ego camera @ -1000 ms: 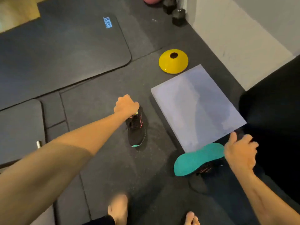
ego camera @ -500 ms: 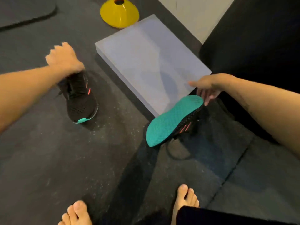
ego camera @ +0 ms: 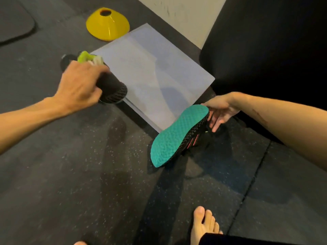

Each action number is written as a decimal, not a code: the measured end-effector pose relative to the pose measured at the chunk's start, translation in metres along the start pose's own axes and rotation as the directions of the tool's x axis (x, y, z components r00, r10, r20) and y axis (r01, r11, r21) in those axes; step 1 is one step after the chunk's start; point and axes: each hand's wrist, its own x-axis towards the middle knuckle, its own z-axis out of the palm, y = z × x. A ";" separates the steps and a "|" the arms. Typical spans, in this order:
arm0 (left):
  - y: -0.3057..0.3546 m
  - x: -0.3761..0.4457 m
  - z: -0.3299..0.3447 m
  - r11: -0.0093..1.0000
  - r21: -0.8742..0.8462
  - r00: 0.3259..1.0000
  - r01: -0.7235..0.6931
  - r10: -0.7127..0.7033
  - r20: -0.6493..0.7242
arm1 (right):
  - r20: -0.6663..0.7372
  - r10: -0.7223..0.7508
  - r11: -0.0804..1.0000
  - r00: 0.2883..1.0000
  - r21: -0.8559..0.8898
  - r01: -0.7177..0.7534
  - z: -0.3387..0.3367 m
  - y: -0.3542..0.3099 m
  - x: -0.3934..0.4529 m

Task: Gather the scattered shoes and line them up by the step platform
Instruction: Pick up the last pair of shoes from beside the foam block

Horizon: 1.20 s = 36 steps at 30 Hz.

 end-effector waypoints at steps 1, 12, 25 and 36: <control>0.005 0.001 0.000 0.988 0.025 0.988 -0.154 0.154 -0.010 | 0.040 0.001 1.000 0.999 0.028 -0.002 0.002 0.005 0.004; 0.048 0.008 0.021 0.746 0.152 0.757 -0.649 0.654 0.021 | 0.162 -0.046 0.923 0.986 0.384 -0.020 0.021 0.009 0.016; 0.043 0.002 0.023 0.936 -0.332 0.969 -0.113 0.177 0.169 | -0.150 -0.409 0.853 0.900 0.289 0.435 0.043 -0.099 -0.093; 0.064 0.025 0.012 0.967 -0.085 0.917 -0.240 0.254 0.307 | -0.132 -0.950 0.266 0.282 -0.812 0.519 0.047 -0.118 -0.143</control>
